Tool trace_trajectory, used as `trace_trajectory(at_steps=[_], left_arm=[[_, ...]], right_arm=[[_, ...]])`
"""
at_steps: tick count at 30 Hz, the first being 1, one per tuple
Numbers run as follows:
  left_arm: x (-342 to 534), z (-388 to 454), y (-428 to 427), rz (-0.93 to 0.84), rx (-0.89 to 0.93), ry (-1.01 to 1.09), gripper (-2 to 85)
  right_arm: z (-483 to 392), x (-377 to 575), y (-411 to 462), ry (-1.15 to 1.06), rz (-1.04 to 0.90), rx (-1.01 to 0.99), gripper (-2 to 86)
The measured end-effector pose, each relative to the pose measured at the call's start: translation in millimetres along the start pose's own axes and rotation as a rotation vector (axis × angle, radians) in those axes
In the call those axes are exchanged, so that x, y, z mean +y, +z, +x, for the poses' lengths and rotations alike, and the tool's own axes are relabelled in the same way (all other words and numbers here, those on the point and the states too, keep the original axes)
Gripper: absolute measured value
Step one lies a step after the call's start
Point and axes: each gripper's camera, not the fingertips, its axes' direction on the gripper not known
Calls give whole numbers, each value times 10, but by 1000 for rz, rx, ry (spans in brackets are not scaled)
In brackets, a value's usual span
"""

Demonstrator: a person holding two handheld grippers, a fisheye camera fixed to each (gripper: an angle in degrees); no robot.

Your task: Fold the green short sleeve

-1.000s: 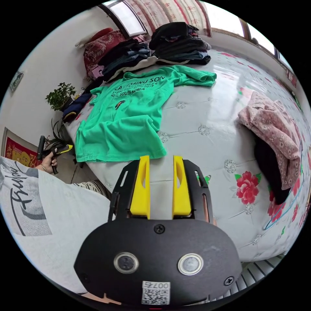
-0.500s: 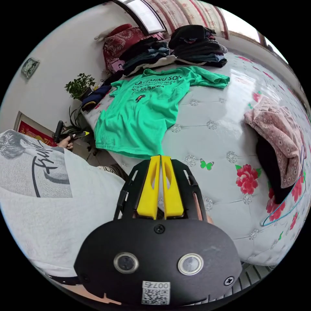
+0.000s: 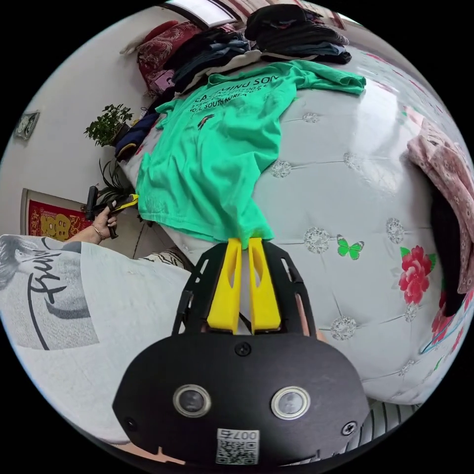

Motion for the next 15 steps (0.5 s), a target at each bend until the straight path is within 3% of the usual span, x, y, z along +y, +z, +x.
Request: trace_trajectory(at_steps=[6, 10, 15], left_arm=[[370, -270, -1095, 242, 365, 16, -8], [815, -656, -1507, 339, 584, -90, -10], [790, -1053, -1361, 295, 653, -238, -10]], right_arm=[[20, 36, -1198, -72, 251, -152, 0], [131, 206, -1496, -37, 212, -200, -2], [676, 144, -1107, 220, 96, -418, -2]])
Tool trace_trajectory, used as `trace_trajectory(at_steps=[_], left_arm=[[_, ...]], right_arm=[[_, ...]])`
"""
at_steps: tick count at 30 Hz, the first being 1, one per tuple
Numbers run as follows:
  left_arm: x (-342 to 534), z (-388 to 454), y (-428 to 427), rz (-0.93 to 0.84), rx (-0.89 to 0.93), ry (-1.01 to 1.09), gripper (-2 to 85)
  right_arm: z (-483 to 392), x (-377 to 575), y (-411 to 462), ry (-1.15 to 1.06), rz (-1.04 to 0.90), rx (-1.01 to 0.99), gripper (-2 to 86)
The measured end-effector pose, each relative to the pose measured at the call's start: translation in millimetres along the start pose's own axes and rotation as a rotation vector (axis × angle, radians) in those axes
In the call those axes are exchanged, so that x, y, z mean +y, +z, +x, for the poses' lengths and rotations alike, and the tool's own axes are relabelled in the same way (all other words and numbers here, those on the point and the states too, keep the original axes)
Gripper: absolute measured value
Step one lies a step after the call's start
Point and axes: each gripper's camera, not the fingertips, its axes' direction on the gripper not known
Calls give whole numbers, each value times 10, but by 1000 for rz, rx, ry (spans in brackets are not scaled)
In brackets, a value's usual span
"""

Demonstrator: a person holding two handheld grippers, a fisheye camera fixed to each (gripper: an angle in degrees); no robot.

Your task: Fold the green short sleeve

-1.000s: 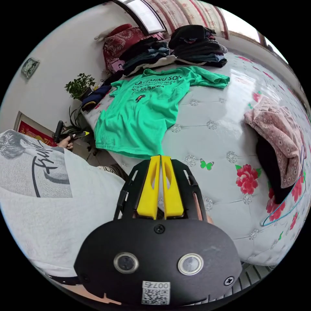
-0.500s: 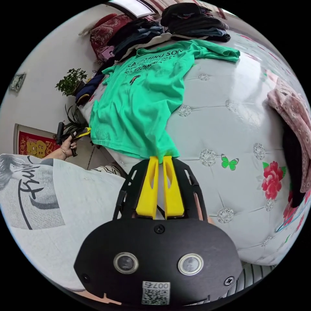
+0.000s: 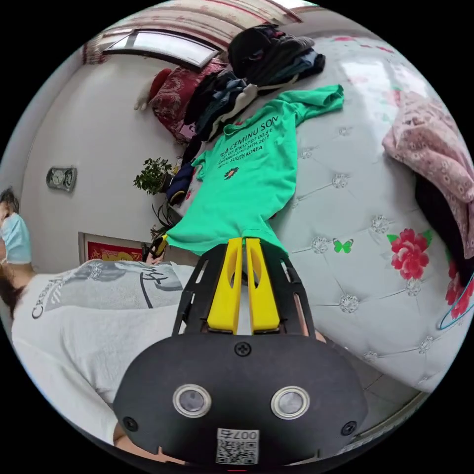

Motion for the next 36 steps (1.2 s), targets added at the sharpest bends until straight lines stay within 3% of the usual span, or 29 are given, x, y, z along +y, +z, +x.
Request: trace_trajectory(at_steps=[3, 5, 9, 13, 15, 19, 22, 26, 29, 31, 33, 36], left_arm=[[-569, -13, 252, 25, 96, -31, -10], [-1202, 457, 463, 43, 151, 85, -10], [-1924, 1616, 417, 112, 272, 312, -10], [-2025, 2801, -18, 154, 339, 617, -10], [-1871, 3064, -196, 155, 307, 721, -10], [-1437, 2958, -377, 127, 233, 786, -10], [-1195, 2425, -317, 63, 202, 689, -10], [-907, 1507, -8, -70, 78, 466, -9], [-606, 485, 212, -125, 70, 118, -10], [-477, 182, 234, -114, 77, -7, -10], [-432, 109, 259, -130, 31, -33, -10], [-562, 185, 325, -152, 8, 1, -10]], right_arm=[[142, -580, 110, 57, 22, -97, -2], [-59, -1059, 27, 7, 71, -81, -2], [-1182, -1809, -932, -283, 410, -94, -2], [-2207, -1608, -1703, -582, 636, -25, -3], [-2619, -1224, -1917, -744, 705, 113, -2], [-2665, -697, -1884, -829, 662, 210, -2], [-2323, -374, -1614, -760, 536, 241, -3], [-1395, -88, -919, -430, 339, 280, -3], [-644, 137, -402, -122, 210, 240, -3], [-363, 293, -226, -16, 194, 140, -3], [-179, 430, -120, 66, 208, 41, -3], [-190, 387, -60, 70, 181, 60, -3]])
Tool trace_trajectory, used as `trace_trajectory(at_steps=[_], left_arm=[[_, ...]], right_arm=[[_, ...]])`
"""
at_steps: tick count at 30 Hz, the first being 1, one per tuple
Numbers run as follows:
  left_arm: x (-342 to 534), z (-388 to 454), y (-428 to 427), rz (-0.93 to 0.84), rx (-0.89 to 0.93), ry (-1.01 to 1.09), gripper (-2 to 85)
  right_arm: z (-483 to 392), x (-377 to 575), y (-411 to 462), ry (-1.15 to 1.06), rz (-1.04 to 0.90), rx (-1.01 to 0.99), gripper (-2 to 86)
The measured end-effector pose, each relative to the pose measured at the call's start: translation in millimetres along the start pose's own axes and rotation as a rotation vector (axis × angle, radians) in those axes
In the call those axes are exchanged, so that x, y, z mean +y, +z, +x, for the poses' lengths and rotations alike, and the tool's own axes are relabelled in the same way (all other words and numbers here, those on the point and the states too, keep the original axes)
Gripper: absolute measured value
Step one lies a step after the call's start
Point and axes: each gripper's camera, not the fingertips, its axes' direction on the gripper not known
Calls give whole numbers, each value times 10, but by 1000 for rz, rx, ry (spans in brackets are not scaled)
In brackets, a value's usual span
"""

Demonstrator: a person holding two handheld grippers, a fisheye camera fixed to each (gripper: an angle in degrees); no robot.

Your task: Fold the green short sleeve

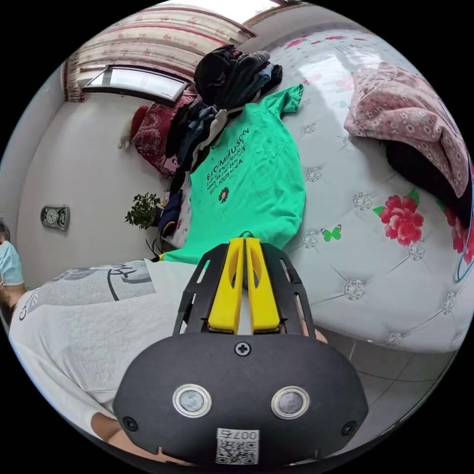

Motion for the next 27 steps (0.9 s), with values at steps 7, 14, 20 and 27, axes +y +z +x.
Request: trace_trajectory(at_steps=[7, 14, 20, 27], left_arm=[[-1029, 150, 534, 45, 1, 5, -6], [-1874, 147, 1245, 130, -87, -52, 47], [-1710, 150, 1422, 36, -360, 75, 63], [-1558, 5, 2165, -167, -630, 147, 59]], right_arm=[[-241, -869, 36, -68, 59, -22, 0], [-569, -1980, 437, -68, 205, 273, 26], [-478, -1625, 952, -103, 37, 403, 49], [-558, -1304, 1623, -228, -143, 669, 31]])
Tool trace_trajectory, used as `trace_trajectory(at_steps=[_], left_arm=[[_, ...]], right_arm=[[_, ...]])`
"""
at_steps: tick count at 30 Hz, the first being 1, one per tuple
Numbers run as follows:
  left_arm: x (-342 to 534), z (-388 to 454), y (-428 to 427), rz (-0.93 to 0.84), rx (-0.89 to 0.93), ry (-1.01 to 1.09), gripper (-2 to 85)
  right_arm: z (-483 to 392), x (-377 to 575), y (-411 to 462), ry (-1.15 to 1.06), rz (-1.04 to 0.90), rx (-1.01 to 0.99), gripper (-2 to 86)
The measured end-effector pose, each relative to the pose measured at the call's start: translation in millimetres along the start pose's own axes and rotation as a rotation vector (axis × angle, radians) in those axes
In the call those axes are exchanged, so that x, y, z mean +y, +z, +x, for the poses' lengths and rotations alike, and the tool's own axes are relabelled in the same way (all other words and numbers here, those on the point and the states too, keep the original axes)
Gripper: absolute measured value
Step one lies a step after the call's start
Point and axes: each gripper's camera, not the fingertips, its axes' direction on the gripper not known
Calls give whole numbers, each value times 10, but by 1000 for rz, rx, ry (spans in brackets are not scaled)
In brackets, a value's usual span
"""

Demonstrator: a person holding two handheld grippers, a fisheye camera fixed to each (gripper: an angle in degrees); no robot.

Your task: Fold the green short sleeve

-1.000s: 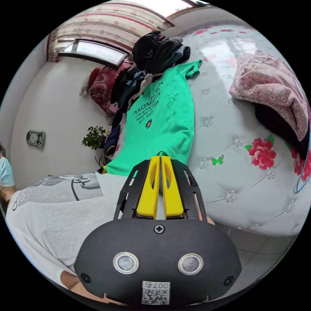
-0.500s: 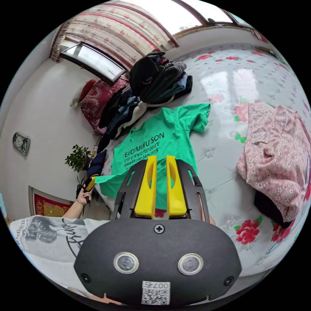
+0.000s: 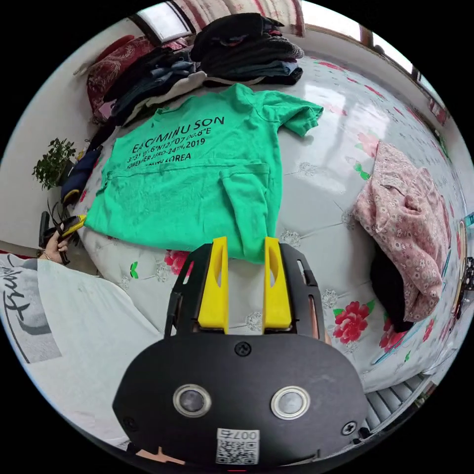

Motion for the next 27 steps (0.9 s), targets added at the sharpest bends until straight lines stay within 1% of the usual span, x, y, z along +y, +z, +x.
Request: trace_trajectory(at_steps=[2, 3, 4, 6, 7, 9, 11, 15, 16, 20, 21, 23, 25, 27], left_arm=[[-94, 119, 138, -19, -104, 32, 22], [-127, 143, 163, -35, -115, 40, 11], [-192, 184, 201, -65, -131, 53, 5], [-246, 229, 250, -84, -151, 73, -1], [-255, 229, 281, -83, -141, 72, -3], [-240, 197, 314, -58, -110, 47, -4], [-208, 168, 340, -29, -86, 17, -4], [-174, 260, 417, 2, -118, 17, 0], [-183, 294, 435, 3, -132, 20, -1], [-279, 341, 491, -27, -138, 22, -6], [-299, 339, 490, -31, -132, 19, -6], [-359, 342, 458, -33, -127, 27, -7], [-429, 349, 409, -42, -128, 48, -8], [-458, 347, 399, -53, -136, 60, -8]], right_arm=[[-28, -52, 128, -10, -64, 42, 17], [0, -74, 146, -10, -91, 90, 10], [28, -82, 124, -13, -96, 94, 7], [255, -44, -154, 19, -8, 73, 2], [336, -21, -234, 37, 20, 58, 1], [681, 73, -433, 162, 89, -59, 0], [843, 169, -482, 265, 127, -48, 0], [771, 320, -324, 251, 163, -215, 7], [734, 327, -275, 245, 157, -222, 8], [558, 280, 190, 247, 13, -188, 11], [542, 274, 221, 249, 13, -155, 10], [517, 214, 176, 187, -13, -172, 7], [443, 158, 5, 62, -12, -102, 4], [227, 123, -353, -186, 33, 23, 2]])
